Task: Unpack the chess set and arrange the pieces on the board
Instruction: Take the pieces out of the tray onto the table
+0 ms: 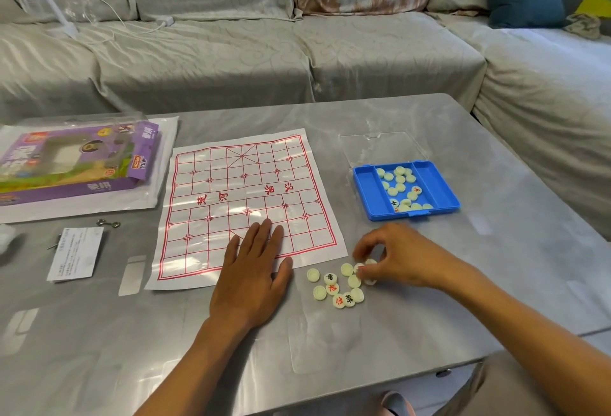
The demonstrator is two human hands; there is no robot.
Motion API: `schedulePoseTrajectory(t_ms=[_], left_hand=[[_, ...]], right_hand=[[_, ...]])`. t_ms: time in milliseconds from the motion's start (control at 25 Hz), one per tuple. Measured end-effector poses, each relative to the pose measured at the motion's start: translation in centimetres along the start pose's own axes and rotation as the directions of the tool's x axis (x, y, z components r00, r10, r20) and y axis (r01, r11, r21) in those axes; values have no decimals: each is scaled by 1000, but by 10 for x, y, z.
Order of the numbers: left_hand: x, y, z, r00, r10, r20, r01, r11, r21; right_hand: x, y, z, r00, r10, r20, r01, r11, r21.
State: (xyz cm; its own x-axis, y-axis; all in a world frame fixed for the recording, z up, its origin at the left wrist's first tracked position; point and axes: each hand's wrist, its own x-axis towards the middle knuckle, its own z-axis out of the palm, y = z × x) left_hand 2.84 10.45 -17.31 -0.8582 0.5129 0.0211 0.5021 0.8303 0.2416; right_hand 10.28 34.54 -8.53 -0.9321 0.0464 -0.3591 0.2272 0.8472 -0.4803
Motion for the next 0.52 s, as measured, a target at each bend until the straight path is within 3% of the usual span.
schedulePoseTrajectory(t_ms=[80,160,240,320,360,520], left_hand=[[1,1,0,1000,3,-5,-3,1000,0],[0,1,0,1000,-1,-9,1,1000,6],[1,1,0,1000,-8,-3,8,1000,13],[2,0,1,1000,-13,1,13,1000,3],[2,0,1,1000,-14,1,14,1000,-2],[0,1,1,1000,-1,1,1,1000,0]], right_hand=[[15,12,-28,967,6,-255,5,999,42],[42,35,-59,885,48,-464,-121,984,-129],[65,57,-78,932,145,-333,-260,906,-335],[80,67,-80,970,194,-144,-235,896,-377],[84,68,-77,978,172,-117,-203,905,-373],[98,77,-61,942,89,-323,-207,912,-354]])
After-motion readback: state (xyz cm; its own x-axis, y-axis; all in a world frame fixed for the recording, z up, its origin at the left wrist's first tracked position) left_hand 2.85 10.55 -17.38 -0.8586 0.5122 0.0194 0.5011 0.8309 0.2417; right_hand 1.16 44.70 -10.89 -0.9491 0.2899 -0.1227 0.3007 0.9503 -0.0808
